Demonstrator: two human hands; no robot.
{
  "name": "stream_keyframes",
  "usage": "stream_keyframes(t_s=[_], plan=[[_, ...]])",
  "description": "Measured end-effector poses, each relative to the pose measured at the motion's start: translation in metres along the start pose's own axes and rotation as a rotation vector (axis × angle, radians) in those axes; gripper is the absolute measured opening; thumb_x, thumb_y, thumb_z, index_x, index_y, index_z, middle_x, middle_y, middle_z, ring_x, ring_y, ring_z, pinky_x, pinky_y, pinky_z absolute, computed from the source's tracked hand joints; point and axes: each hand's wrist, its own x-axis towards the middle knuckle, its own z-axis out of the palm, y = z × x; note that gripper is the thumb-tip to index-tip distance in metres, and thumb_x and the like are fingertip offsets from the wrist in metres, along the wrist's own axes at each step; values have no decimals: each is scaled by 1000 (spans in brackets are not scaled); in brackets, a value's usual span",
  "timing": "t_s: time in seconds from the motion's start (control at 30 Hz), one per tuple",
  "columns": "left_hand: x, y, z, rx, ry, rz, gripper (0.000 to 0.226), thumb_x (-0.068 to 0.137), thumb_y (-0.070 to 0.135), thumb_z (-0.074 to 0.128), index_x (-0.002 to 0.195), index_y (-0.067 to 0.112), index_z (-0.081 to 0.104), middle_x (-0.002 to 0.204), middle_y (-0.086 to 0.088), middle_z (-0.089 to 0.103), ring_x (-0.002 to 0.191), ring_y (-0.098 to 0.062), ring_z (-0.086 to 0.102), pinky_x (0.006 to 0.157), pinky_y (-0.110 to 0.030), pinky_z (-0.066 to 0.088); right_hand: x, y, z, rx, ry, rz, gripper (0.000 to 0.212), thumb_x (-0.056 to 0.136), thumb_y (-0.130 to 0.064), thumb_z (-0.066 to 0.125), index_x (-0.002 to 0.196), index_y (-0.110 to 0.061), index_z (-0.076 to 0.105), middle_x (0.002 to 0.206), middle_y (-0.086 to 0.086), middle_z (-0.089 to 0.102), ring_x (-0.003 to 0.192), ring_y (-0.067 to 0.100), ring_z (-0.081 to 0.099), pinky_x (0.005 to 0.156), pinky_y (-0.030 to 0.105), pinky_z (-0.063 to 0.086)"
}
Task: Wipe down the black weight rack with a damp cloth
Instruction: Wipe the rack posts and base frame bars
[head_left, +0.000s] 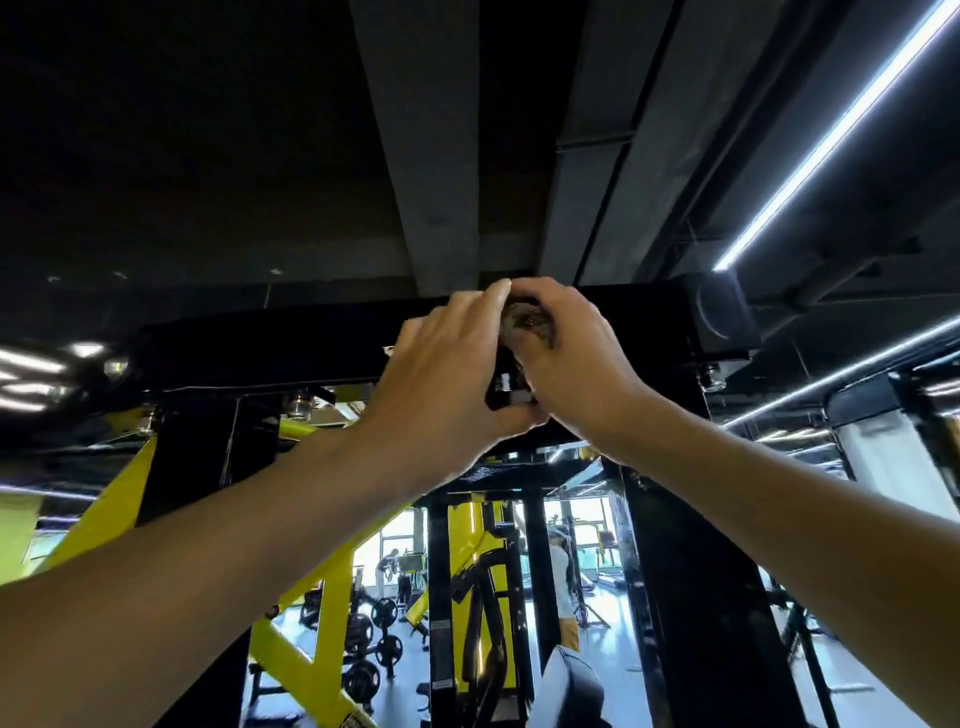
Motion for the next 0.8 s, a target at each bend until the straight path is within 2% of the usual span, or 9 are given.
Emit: stream_keyframes(t_s=[0.13,0.2,0.27,0.33,0.4,0.47,0.57,0.67,0.8], plan=[[6,13,2,-395,-57,-110,94,85,29,77,158,17,19,155,2,34,139,-14,36,111,-25,34,-2,-14,-9,655,-118,344,14,93,-4,60,90,10,61,78,14,64,75,24,66,68,33,55],[12,13,2,-446,8,-99,83,88,13,74,156,13,28,151,-2,41,138,-16,41,112,-27,37,-3,-21,-12,844,-168,381,18,95,-3,56,80,3,63,71,10,65,71,20,65,65,29,54],[16,9,1,-437,119,-86,68,90,2,69,150,9,40,143,-6,50,131,-15,48,104,-17,42,-2,-24,-19,838,-235,348,18,99,-13,53,91,-7,67,80,3,69,79,14,65,74,27,53],[21,1,-3,-423,200,-117,60,90,-9,62,144,8,43,123,-4,60,110,-4,59,80,-10,49,3,-17,-31,605,-276,271,25,100,-23,53,119,-16,66,107,-3,69,101,10,62,94,28,48],[27,-10,-6,-392,234,-129,55,85,-18,57,126,14,37,96,-8,60,84,-15,62,56,-26,50,10,0,-45,108,-244,115,57,95,-27,61,149,-28,41,135,-6,53,123,11,49,106,30,41],[36,-18,-8,-266,218,-131,50,84,-19,53,116,15,37,98,-18,55,83,-30,57,61,-44,48,17,16,-51,-429,-287,-57,87,89,-39,68,157,-28,15,152,-5,33,142,17,27,119,36,23],[47,-17,2,-18,155,3,34,89,-12,55,118,6,56,118,-4,45,94,-23,53,78,-41,50,26,37,-42,-728,-336,-172,116,77,-66,67,158,-17,2,161,-1,15,150,18,5,123,38,-3],[50,-1,20,88,97,155,33,92,-4,56,120,10,65,103,-3,52,90,-21,52,76,-40,48,29,50,-30,-899,-217,-267,118,72,-74,64,156,-13,7,156,2,20,147,20,11,122,39,-1],[52,-10,20,264,173,136,38,85,-6,59,117,14,69,95,-4,57,94,-25,50,81,-33,35,28,59,-24,-911,-59,-350,109,70,-71,66,152,-14,24,146,3,34,138,23,27,119,39,9]])
